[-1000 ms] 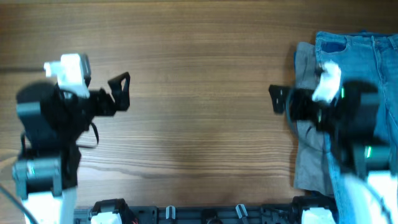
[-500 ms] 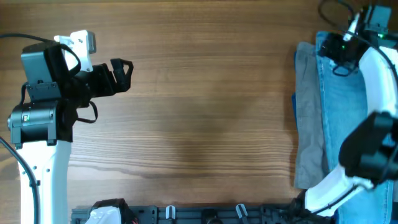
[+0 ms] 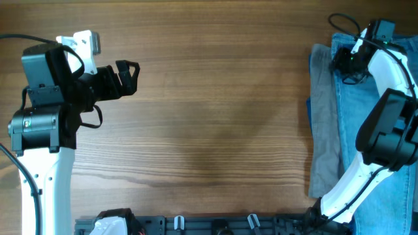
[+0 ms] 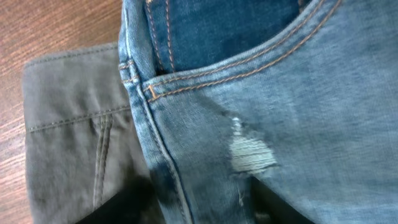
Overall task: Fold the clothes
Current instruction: 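Grasp the light-blue jeans waistband with both grippers from the clothes stack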
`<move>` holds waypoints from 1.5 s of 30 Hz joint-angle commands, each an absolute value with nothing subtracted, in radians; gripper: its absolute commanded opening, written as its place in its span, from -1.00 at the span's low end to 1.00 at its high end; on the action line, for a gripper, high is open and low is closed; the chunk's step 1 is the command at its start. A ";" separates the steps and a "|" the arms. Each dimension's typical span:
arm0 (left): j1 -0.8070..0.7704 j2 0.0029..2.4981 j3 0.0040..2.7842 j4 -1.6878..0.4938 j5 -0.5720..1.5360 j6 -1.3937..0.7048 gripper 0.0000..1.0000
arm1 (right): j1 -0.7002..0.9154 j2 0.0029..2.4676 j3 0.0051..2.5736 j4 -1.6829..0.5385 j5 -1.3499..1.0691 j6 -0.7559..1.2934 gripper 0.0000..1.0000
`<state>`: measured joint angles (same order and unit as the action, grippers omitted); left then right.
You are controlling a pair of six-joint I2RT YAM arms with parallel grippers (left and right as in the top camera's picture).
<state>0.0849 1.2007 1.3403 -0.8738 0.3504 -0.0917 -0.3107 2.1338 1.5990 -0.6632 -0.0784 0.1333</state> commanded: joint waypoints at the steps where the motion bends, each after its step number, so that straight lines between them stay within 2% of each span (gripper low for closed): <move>1: 0.081 1.201 1.362 -0.868 0.370 -0.087 0.96 | -0.281 2.153 1.557 -0.647 -0.055 0.110 -0.44; 2: 0.081 1.201 1.362 -0.868 0.370 -0.087 0.96 | -0.282 2.152 1.559 -0.635 -0.056 0.128 -0.72; 3: 0.081 1.201 1.362 -0.868 0.370 -0.087 0.95 | -0.293 2.140 1.582 -0.644 -0.056 0.149 -0.89; 7: 0.081 1.197 1.362 -0.837 0.369 -0.087 0.91 | -0.353 2.048 1.690 -0.710 -0.074 0.223 -0.91; 8: 0.081 1.182 1.362 -0.796 0.369 -0.087 1.00 | -0.371 1.972 1.719 -0.716 -0.115 0.195 -0.91; 11: 0.081 1.135 1.362 -0.720 0.369 -0.087 0.99 | -0.373 1.814 1.762 -0.715 -0.162 0.094 -0.92; 12: 0.081 1.104 1.364 -0.694 0.345 -0.088 0.97 | -0.370 1.747 1.787 -0.715 -0.237 0.070 -0.92; 13: 0.081 1.068 1.371 -0.691 0.241 -0.088 0.86 | -0.359 1.665 1.822 -0.707 -0.374 0.071 -0.92; 14: 0.081 1.040 1.381 -0.692 0.168 -0.088 0.85 | -0.339 1.621 1.839 -0.702 -0.458 0.082 -0.92; 16: 0.081 0.982 1.405 -0.691 0.075 -0.088 0.84 | -0.244 1.544 1.849 -0.696 -0.561 0.093 -0.92; 17: 0.081 0.947 1.421 -0.688 0.026 -0.088 0.84 | -0.132 1.509 1.849 -0.700 -0.566 0.108 -0.92; 21: 0.081 0.857 1.465 -0.684 -0.036 -0.087 0.93 | 0.468 1.545 1.844 -0.762 -0.527 0.099 -0.89; 22: 0.081 0.845 1.467 -0.684 -0.037 -0.087 0.95 | 0.636 1.592 1.844 -0.786 -0.484 0.065 -0.54; 23: 0.081 0.835 1.467 -0.685 -0.041 -0.087 0.96 | 0.772 1.643 1.844 -0.810 -0.407 0.031 -0.01; 24: 0.081 0.834 1.467 -0.692 -0.043 -0.086 0.99 | 0.929 1.708 1.844 -0.855 -0.157 0.029 0.46; 25: 0.081 0.834 1.467 -0.695 -0.043 -0.086 1.00 | 0.970 1.724 1.844 -0.877 -0.041 0.030 0.63; 27: 0.081 0.835 1.467 -0.699 -0.043 -0.086 0.99 | 1.002 1.721 1.848 -0.931 0.144 0.030 0.74; 29: 0.081 0.846 1.467 -0.708 -0.043 -0.086 1.00 | 0.972 1.687 1.853 -0.957 0.192 0.060 0.82; 32: 0.081 0.934 1.466 -0.836 0.054 -0.083 0.96 | 0.786 1.586 1.853 -0.997 0.181 0.231 0.86; 37: 0.080 1.242 1.466 -0.982 0.252 -0.083 0.42 | 0.462 1.486 1.853 -1.053 -0.024 0.452 0.72; 40: 0.058 1.525 1.466 -0.944 0.371 -0.083 -0.43 | 0.334 1.489 1.853 -1.086 -0.091 0.483 0.72; 42: 0.030 1.695 1.466 -0.875 0.371 -0.082 -0.69 | 0.292 1.489 1.853 -1.114 -0.090 0.490 0.72; 43: 0.014 1.771 1.466 -0.833 0.371 -0.075 -0.91 | 0.283 1.489 1.853 -1.121 -0.090 0.490 0.72; 45: -0.032 1.911 1.466 -0.745 0.378 0.007 -0.92 | 0.274 1.489 1.851 -1.129 -0.080 0.489 0.72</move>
<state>0.0212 1.7756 1.4712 -0.8047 0.3294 -0.0772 0.2832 1.4845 1.8381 -1.1225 -0.0563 0.4625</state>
